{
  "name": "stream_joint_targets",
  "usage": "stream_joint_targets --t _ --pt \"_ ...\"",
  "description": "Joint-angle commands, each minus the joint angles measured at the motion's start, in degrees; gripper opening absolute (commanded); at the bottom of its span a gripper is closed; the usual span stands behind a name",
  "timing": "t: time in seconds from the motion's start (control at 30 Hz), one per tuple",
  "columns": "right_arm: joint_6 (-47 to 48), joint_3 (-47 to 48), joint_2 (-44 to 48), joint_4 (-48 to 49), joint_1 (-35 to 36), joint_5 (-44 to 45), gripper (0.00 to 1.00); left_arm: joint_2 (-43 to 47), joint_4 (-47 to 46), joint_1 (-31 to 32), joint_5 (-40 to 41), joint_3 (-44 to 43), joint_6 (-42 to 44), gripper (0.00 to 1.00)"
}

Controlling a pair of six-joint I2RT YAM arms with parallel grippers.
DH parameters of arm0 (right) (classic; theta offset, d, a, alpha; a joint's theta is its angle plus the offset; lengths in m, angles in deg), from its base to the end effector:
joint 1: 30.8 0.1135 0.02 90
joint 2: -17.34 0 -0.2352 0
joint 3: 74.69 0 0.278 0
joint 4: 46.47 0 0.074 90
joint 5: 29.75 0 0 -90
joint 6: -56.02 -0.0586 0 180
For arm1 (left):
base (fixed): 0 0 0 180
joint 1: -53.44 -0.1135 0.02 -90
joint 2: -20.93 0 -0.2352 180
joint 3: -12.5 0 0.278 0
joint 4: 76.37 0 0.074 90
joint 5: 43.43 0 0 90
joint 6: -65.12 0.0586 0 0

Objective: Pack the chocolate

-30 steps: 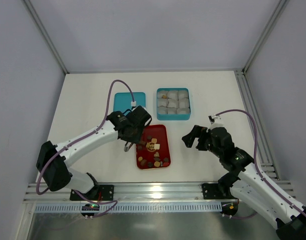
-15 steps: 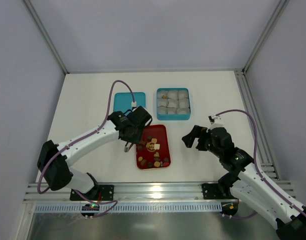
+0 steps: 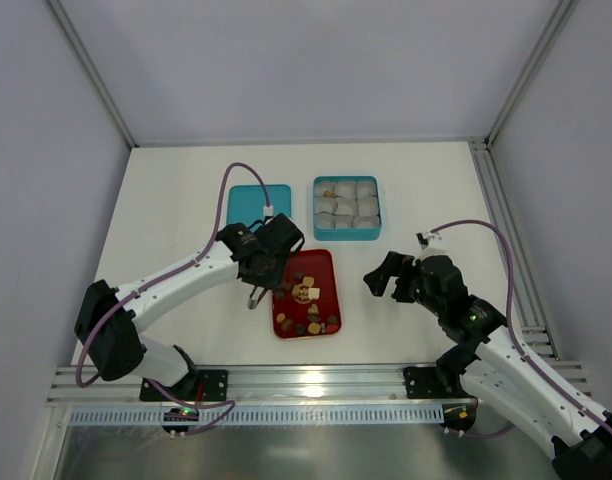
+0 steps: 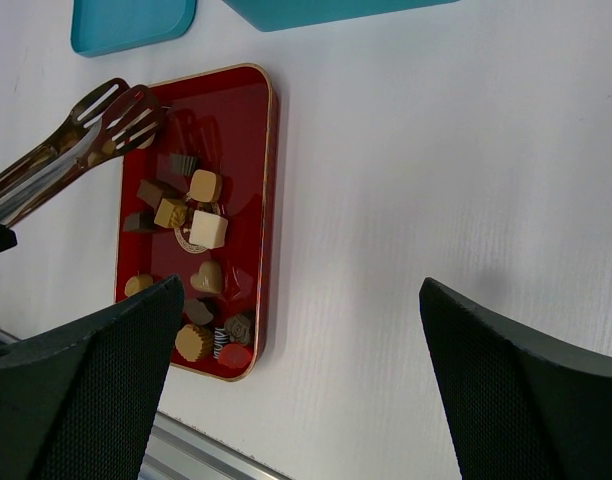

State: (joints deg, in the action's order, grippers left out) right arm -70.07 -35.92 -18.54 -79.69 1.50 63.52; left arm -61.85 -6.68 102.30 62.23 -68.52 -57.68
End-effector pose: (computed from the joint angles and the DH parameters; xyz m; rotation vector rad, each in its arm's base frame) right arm 0.1890 0.1155 0.1985 0.1072 2.1658 0.6477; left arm 0.2157 -0.2229 0.2146 0.3195 2.7022 -0.0074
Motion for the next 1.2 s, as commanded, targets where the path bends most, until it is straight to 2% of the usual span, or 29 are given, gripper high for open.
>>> stream_joint_targets --t 0.0,0.5,1.17 --pt "-0.4 -0.1 0.4 2.5 0.2 0.0 1.0 0.7 -0.4 0.2 -0.2 0.2 -0.4 0.41" --pt "-0.9 -0.6 0.8 2.7 0.2 -0.1 1.0 1.5 3.2 0.5 1.7 -1.8 -0.1 0.41" --pt "-0.6 -1.3 2.6 1.6 0.2 0.6 1.0 -3.4 3.9 1.8 1.4 -5.1 1.0 0.41"
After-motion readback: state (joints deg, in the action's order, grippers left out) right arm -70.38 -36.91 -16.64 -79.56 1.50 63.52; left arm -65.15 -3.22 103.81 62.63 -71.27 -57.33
